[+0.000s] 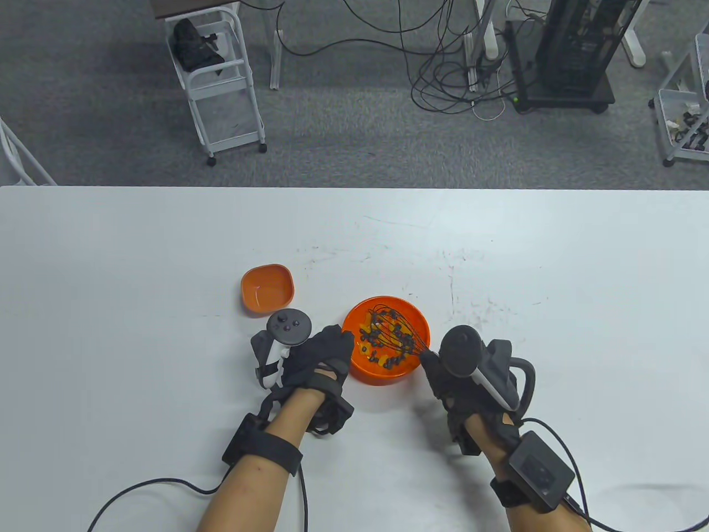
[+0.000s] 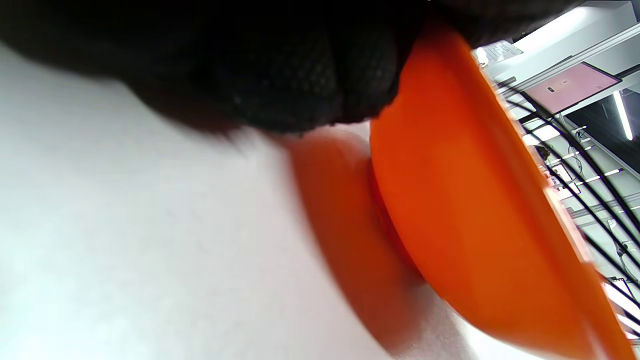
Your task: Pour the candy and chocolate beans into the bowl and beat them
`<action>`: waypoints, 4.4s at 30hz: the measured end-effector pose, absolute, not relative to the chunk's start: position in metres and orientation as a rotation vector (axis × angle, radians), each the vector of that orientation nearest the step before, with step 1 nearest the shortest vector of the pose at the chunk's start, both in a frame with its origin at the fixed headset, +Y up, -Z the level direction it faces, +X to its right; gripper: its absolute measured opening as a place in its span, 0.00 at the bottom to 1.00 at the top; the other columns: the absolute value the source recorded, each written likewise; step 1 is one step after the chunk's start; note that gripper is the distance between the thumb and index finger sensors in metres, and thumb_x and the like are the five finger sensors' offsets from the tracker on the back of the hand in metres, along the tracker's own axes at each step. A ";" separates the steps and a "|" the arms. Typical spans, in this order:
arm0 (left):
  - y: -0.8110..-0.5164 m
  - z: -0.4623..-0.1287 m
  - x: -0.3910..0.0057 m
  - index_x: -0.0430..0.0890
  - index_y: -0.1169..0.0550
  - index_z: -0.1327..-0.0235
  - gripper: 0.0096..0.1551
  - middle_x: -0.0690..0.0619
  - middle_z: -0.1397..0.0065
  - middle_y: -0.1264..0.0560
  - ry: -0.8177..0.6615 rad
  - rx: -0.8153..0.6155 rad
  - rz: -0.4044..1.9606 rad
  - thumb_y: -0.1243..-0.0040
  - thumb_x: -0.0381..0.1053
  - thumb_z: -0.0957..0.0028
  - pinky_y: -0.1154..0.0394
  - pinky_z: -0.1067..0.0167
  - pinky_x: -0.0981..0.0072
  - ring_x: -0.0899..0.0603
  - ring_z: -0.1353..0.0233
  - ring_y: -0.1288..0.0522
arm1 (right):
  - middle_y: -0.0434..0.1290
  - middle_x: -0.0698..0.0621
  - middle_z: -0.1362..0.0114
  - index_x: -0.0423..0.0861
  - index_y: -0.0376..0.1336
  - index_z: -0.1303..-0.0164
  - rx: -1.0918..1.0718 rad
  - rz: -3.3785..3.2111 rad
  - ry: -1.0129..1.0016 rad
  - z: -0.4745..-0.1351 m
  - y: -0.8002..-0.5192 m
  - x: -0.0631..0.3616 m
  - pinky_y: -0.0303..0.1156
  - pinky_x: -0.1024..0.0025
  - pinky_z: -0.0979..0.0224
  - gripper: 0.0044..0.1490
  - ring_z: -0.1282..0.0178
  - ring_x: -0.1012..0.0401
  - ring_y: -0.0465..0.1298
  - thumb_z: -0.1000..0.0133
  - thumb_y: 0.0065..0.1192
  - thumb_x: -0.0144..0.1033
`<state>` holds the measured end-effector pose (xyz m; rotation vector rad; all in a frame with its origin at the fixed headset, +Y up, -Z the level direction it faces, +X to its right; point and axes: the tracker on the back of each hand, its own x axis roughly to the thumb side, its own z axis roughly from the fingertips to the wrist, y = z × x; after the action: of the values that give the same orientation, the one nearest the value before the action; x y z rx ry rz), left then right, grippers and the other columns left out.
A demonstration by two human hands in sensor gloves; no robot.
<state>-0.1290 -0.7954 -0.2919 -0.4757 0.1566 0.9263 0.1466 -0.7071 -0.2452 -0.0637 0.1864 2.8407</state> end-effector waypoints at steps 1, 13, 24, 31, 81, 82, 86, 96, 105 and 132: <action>-0.796 -0.292 -0.129 0.50 0.23 0.52 0.26 0.57 0.56 0.16 0.159 -0.477 0.931 0.48 0.69 0.46 0.18 0.70 0.60 0.49 0.64 0.17 | 0.84 0.50 0.67 0.41 0.77 0.49 -0.053 2.839 0.178 -0.245 -0.706 0.145 0.81 0.61 0.80 0.38 0.86 0.57 0.81 0.47 0.62 0.64; -0.796 -0.291 -0.130 0.50 0.23 0.52 0.26 0.57 0.56 0.16 0.169 -0.475 0.937 0.48 0.70 0.46 0.18 0.69 0.61 0.49 0.64 0.17 | 0.85 0.49 0.68 0.42 0.79 0.50 0.006 3.046 0.212 -0.228 -0.670 0.148 0.81 0.60 0.79 0.38 0.86 0.55 0.81 0.48 0.69 0.65; -0.796 -0.292 -0.129 0.50 0.22 0.53 0.26 0.57 0.57 0.16 0.165 -0.475 0.928 0.47 0.70 0.46 0.18 0.70 0.61 0.49 0.65 0.17 | 0.85 0.51 0.67 0.41 0.77 0.49 -0.117 2.990 0.186 -0.243 -0.692 0.150 0.82 0.62 0.79 0.39 0.86 0.57 0.81 0.46 0.63 0.64; -0.796 -0.292 -0.129 0.51 0.23 0.52 0.26 0.58 0.56 0.16 0.175 -0.480 0.933 0.48 0.70 0.46 0.18 0.70 0.61 0.49 0.64 0.17 | 0.85 0.50 0.68 0.41 0.77 0.48 -0.055 2.793 0.287 -0.249 -0.703 0.150 0.81 0.61 0.80 0.39 0.86 0.57 0.81 0.46 0.62 0.64; -0.798 -0.294 -0.131 0.50 0.21 0.55 0.26 0.57 0.58 0.15 0.166 -0.493 0.955 0.46 0.71 0.47 0.18 0.70 0.60 0.49 0.65 0.17 | 0.86 0.48 0.68 0.42 0.80 0.51 -0.057 3.110 0.162 -0.235 -0.657 0.149 0.81 0.57 0.76 0.37 0.84 0.53 0.81 0.52 0.76 0.63; -0.798 -0.294 -0.130 0.50 0.21 0.55 0.26 0.57 0.58 0.15 0.163 -0.491 0.949 0.45 0.71 0.48 0.18 0.70 0.60 0.49 0.65 0.17 | 0.86 0.48 0.68 0.42 0.80 0.51 -0.071 3.116 0.144 -0.236 -0.659 0.150 0.81 0.57 0.76 0.37 0.84 0.53 0.81 0.52 0.76 0.63; -0.797 -0.293 -0.129 0.50 0.21 0.56 0.26 0.57 0.59 0.15 0.157 -0.486 0.938 0.45 0.70 0.48 0.18 0.70 0.60 0.49 0.65 0.17 | 0.85 0.49 0.67 0.42 0.79 0.50 -0.114 3.098 0.114 -0.240 -0.667 0.154 0.81 0.59 0.76 0.37 0.84 0.54 0.81 0.50 0.72 0.63; -0.799 -0.294 -0.132 0.50 0.21 0.55 0.26 0.57 0.59 0.15 0.167 -0.501 0.970 0.45 0.70 0.47 0.17 0.71 0.60 0.49 0.65 0.17 | 0.84 0.51 0.67 0.41 0.77 0.48 -0.086 2.831 0.285 -0.251 -0.703 0.157 0.81 0.61 0.78 0.38 0.85 0.57 0.81 0.47 0.62 0.63; -0.798 -0.293 -0.130 0.50 0.21 0.56 0.25 0.58 0.59 0.15 0.177 -0.491 0.959 0.46 0.70 0.47 0.17 0.70 0.61 0.49 0.66 0.17 | 0.85 0.49 0.68 0.41 0.78 0.50 0.045 2.834 0.442 -0.246 -0.684 0.155 0.81 0.59 0.78 0.37 0.85 0.55 0.81 0.47 0.67 0.63; -0.798 -0.292 -0.127 0.50 0.21 0.56 0.25 0.58 0.59 0.15 0.159 -0.505 0.966 0.46 0.70 0.47 0.17 0.71 0.60 0.49 0.65 0.16 | 0.85 0.50 0.67 0.41 0.77 0.48 0.020 2.801 0.377 -0.247 -0.695 0.147 0.81 0.61 0.80 0.38 0.86 0.57 0.81 0.47 0.63 0.62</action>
<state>-0.1274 -0.7985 -0.2924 -0.5049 0.1588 0.9662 0.1474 -0.6952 -0.2469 0.0199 0.3774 2.8014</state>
